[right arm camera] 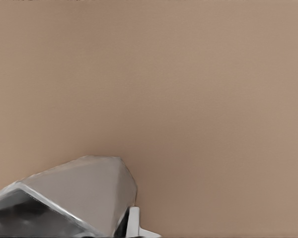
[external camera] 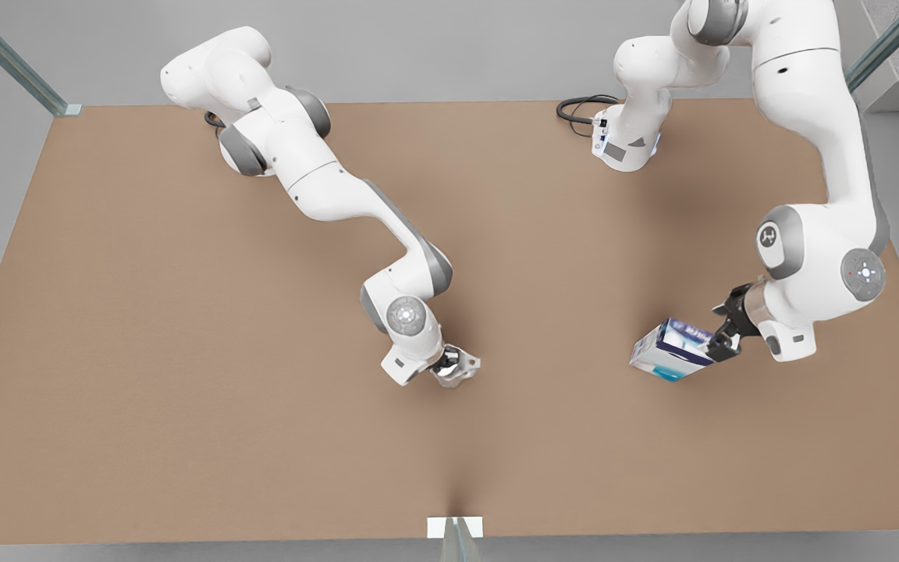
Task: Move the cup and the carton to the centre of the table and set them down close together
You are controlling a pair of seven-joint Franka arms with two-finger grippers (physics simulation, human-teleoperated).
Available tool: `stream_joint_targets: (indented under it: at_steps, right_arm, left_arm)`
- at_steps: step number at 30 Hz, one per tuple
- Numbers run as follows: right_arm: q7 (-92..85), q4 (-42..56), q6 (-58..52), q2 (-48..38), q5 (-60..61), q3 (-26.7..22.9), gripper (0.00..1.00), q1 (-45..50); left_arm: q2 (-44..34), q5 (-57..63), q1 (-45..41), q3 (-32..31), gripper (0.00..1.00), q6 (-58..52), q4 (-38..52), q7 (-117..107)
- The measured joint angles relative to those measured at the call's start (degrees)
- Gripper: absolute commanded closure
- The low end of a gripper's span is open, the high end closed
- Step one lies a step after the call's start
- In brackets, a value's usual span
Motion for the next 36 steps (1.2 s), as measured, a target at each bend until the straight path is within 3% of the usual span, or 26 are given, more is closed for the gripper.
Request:
stream_joint_targets:
  at_steps: [9,13,15,16,17,18,19,20,21,23,27,31,34,36]
  right_arm:
    - [-0.8,-0.1,-0.4,-0.8,-0.4,0.0,0.0,-0.4]
    - [-0.8,0.0,-8.5,-6.3,0.4,0.3,0.0,-0.5]
    - [-0.9,0.0,-18.0,-17.9,3.0,0.3,0.0,-3.9]
    - [-4.2,-5.5,-23.1,-26.7,3.5,0.4,0.0,-13.8]
    - [-19.1,-14.4,-24.9,-35.0,2.8,0.5,0.0,-27.9]
    - [-28.2,-16.2,-28.2,-40.0,-3.6,2.4,0.0,-41.0]
    - [-28.9,-19.5,-36.5,-47.2,-10.0,6.8,0.0,-44.8]
    - [-29.1,-30.5,-35.8,-54.2,-11.3,7.3,0.0,-44.0]
    - [-29.4,-41.8,-26.5,-60.9,-11.5,6.2,0.0,-42.3]
    - [-34.7,-36.7,-26.6,-60.1,-11.5,-0.8,0.0,-33.2]
    - [-34.9,-33.0,-30.0,-58.6,-11.3,0.0,0.0,-30.3]
    - [-34.6,-31.4,-29.8,-57.1,-11.4,0.0,0.0,-34.3]
    - [-34.6,-31.4,-30.0,-56.8,-11.4,0.0,0.0,-32.6]
    - [-34.6,-31.4,-30.1,-56.8,-11.4,0.1,0.0,-32.1]
  left_arm:
    - [2.5,-3.3,0.1,0.0,0.0,3.8,-2.1,-3.8]
    - [3.6,-3.6,0.1,0.0,0.0,4.8,-2.8,-4.1]
    - [4.5,-3.6,0.1,0.0,0.0,6.3,-2.8,-4.3]
    - [4.9,-3.7,0.1,0.0,0.0,6.4,-2.8,-4.3]
    - [5.7,-3.7,0.1,0.0,0.0,6.9,-2.8,-4.2]
    - [6.5,-3.7,0.1,0.0,0.0,7.1,-2.8,-4.1]
    - [7.1,-3.7,0.1,0.0,0.0,7.4,-2.8,-4.0]
    - [7.4,-3.6,0.1,0.0,0.1,7.5,-2.7,-3.8]
    - [7.4,-3.6,0.1,0.0,0.36,7.5,-2.7,-3.6]
    - [7.3,-3.4,0.0,0.0,0.41,7.3,-2.7,-3.5]
    - [7.2,-3.3,-0.1,0.0,0.42,7.3,-2.7,-3.4]
    - [6.2,-3.0,-0.5,-0.1,0.42,6.8,-2.6,-3.6]
    - [4.2,-2.3,-1.0,-3.8,0.41,2.5,-1.8,-4.0]
    - [3.2,-1.5,-10.1,-4.0,0.41,-2.2,0.6,-9.9]
